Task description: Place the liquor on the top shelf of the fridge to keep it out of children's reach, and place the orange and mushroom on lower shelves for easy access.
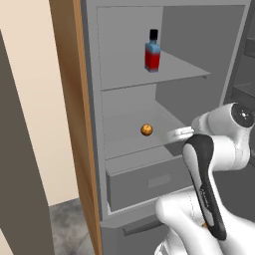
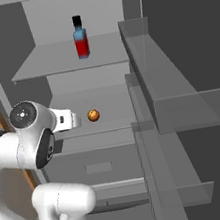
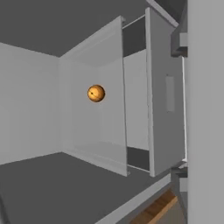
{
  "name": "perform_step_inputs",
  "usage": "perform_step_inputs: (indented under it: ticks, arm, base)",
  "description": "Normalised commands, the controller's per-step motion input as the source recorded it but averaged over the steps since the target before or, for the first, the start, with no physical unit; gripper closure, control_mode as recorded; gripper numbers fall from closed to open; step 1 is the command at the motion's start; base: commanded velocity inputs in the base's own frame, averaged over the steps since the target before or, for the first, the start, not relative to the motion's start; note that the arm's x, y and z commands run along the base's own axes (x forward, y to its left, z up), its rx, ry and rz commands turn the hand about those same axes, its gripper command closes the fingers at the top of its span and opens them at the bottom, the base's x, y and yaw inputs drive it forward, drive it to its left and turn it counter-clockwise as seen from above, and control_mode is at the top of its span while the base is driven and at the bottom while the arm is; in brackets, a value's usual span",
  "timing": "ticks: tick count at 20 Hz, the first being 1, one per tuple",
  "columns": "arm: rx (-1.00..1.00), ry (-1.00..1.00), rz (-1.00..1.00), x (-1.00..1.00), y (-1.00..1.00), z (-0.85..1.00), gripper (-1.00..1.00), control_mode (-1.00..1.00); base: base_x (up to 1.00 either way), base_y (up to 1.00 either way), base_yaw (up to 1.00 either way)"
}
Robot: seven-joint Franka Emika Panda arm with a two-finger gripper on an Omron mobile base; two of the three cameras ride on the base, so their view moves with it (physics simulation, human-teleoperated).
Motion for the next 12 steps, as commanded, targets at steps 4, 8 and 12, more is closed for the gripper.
perform_step_inputs:
  ticks: [4,8,12]
  arm:
    - [0.05,0.05,-0.02,-0.57,0.02,0.07,-1.0,-1.0]
    - [-0.03,0.01,0.0,-0.14,0.23,0.0,-1.0,-1.0]
    - [0.0,0.0,0.0,0.0,0.03,0.0,-1.0,-1.0]
  base:
    - [0.0,0.0,0.0]
    - [0.0,0.0,0.0]
    - [0.0,0.0,0.0]
